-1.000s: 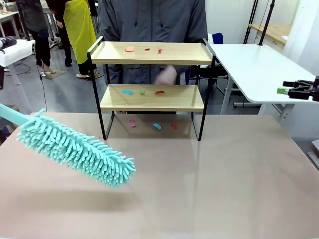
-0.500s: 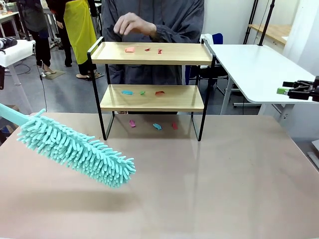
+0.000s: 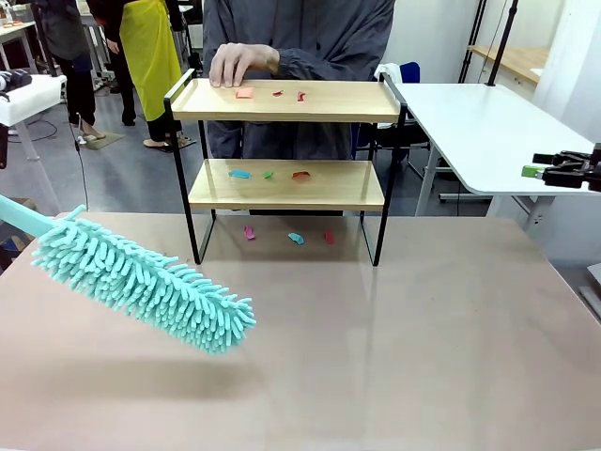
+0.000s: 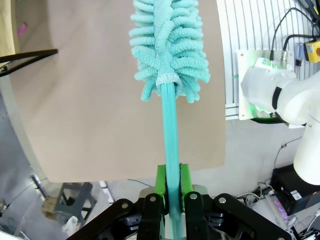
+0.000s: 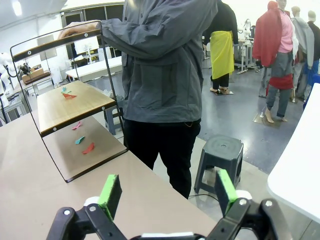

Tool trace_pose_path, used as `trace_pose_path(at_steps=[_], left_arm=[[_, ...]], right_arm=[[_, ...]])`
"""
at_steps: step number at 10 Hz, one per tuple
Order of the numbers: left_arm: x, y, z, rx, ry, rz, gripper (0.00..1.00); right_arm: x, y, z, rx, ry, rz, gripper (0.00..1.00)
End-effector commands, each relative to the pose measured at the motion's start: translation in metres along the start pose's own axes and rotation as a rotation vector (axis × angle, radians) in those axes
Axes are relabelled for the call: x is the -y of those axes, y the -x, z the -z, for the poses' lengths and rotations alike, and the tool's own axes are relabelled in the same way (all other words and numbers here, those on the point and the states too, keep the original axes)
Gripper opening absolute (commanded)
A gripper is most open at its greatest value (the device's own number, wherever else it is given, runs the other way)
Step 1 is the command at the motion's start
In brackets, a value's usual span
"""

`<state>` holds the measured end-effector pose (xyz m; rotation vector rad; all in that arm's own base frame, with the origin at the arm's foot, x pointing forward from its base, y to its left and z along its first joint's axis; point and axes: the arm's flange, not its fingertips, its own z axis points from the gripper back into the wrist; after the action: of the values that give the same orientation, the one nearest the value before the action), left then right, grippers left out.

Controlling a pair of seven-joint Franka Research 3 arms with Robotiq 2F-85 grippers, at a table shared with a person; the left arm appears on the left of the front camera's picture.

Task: Clean the shelf.
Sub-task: Clean the specific section of the Shelf indicated by the human with the Duster.

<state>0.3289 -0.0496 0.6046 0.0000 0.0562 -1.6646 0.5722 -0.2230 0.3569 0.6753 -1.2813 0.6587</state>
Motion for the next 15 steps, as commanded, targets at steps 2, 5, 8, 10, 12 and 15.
trace_pose_path(at_steps=[2,5,8,10,12,15], left_arm=[[0.002,0.004,-0.002,0.003,0.001,0.012,0.13],[0.002,0.004,-0.002,0.003,0.001,0.012,0.13],[0.0,0.0,0.0,0.0,0.0,0.0,0.13],[0.001,-0.028,-0.05,0.212,-0.01,-0.078,0.13],[0.014,-0.061,-0.095,0.374,-0.045,-0.115,0.13],[0.034,-0.143,-0.16,0.56,-0.064,-0.359,0.13]], right_arm=[[-0.001,-0.003,0.002,0.001,-0.002,-0.005,1.0],[-0.001,-0.003,0.002,0.001,-0.002,-0.005,1.0],[-0.001,-0.003,0.002,0.001,-0.002,-0.005,1.0],[-0.001,-0.003,0.002,0.001,-0.002,-0.005,1.0],[-0.001,-0.003,0.002,0.001,-0.002,-0.005,1.0],[-0.001,-0.003,0.002,0.001,-0.002,-0.005,1.0]])
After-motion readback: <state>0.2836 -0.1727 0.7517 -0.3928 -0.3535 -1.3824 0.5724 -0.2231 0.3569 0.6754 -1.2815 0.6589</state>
